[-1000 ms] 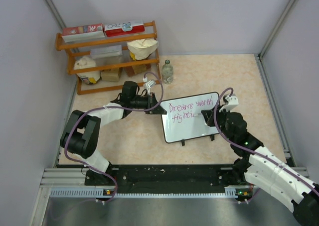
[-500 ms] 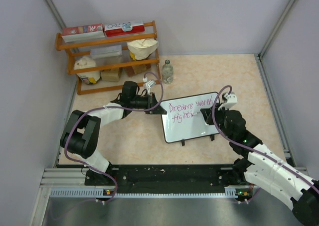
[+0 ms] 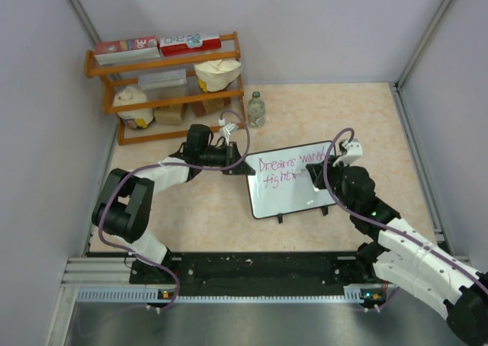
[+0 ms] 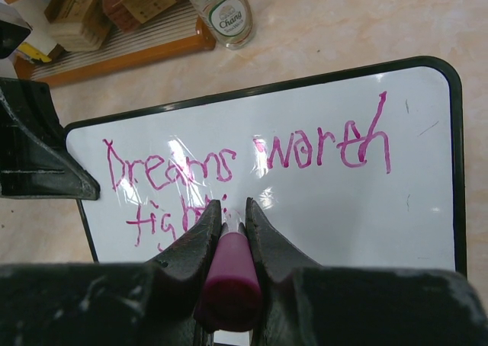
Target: Write a sentence on the whiteboard
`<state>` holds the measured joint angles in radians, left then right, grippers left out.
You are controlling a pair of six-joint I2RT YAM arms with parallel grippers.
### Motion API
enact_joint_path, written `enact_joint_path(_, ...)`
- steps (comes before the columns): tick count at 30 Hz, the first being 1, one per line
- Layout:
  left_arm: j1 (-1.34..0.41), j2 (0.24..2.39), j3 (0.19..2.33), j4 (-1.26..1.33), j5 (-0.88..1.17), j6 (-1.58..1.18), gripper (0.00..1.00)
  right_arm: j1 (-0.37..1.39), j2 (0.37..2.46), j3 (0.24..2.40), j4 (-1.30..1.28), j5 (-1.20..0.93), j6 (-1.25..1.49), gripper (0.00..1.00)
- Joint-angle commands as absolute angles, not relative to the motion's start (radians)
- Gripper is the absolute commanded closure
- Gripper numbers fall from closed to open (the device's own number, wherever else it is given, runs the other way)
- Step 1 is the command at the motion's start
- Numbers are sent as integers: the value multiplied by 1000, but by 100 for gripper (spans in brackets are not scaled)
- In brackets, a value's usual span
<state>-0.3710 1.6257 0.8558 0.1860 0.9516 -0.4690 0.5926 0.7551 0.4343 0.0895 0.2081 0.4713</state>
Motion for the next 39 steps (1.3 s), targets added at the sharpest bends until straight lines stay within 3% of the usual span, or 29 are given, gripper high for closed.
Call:
enact_joint_path(1, -364, 1621, 873, 161, 824, -416, 100, 586, 758, 465, 81, 270, 434, 100)
enact_joint_path(39, -364, 1617, 870, 161, 821, -416, 100, 560, 632, 382, -38, 245, 456, 100)
